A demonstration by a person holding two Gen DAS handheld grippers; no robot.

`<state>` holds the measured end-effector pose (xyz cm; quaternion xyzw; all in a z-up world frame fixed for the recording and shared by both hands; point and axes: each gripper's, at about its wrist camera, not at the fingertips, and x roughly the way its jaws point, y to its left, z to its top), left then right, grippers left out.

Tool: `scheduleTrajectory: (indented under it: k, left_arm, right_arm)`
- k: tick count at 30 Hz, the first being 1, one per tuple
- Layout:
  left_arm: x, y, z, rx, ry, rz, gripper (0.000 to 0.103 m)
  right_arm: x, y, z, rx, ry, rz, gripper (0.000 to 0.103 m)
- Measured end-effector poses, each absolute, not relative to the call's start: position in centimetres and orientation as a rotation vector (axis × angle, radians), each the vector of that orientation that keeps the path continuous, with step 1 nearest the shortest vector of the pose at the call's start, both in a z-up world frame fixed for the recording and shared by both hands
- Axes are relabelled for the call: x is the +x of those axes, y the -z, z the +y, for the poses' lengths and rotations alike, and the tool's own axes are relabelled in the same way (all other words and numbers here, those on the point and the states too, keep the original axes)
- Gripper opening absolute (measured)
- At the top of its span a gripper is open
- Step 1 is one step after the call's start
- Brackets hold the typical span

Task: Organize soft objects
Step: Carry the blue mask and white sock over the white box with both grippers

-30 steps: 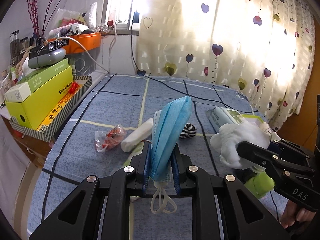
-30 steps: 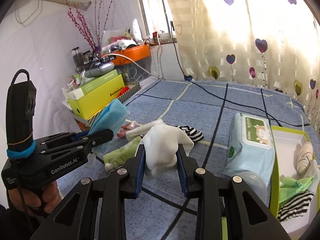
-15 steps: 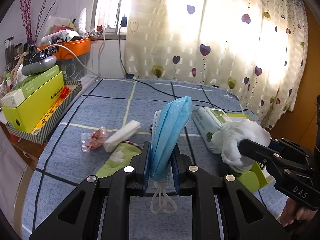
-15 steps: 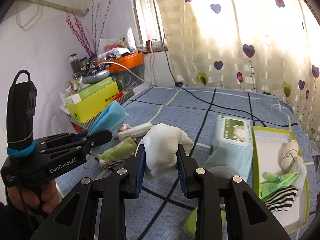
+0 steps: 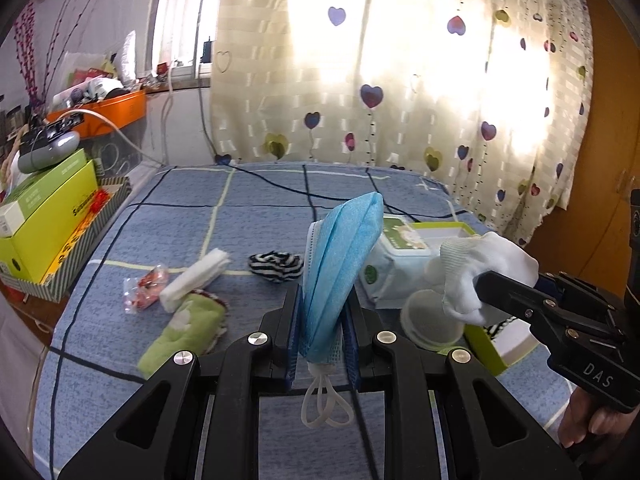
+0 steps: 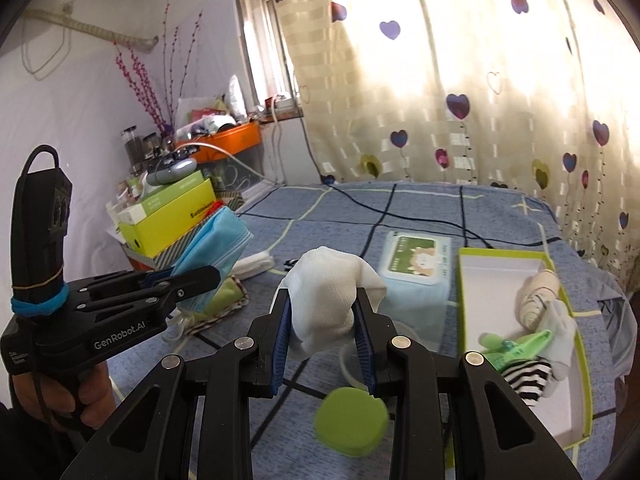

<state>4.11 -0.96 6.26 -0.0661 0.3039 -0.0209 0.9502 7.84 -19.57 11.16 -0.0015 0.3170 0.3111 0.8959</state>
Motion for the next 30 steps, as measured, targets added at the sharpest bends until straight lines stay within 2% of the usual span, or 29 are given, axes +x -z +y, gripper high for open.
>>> scheduleTrajectory:
  k: [30]
  left_arm:
    - [6.8,-7.1,-12.3,-0.053,0.270,0.635,0.020]
  right_arm:
    - [8.1,-10.6,-32.3,0.107,-0.441,0.641,0.028]
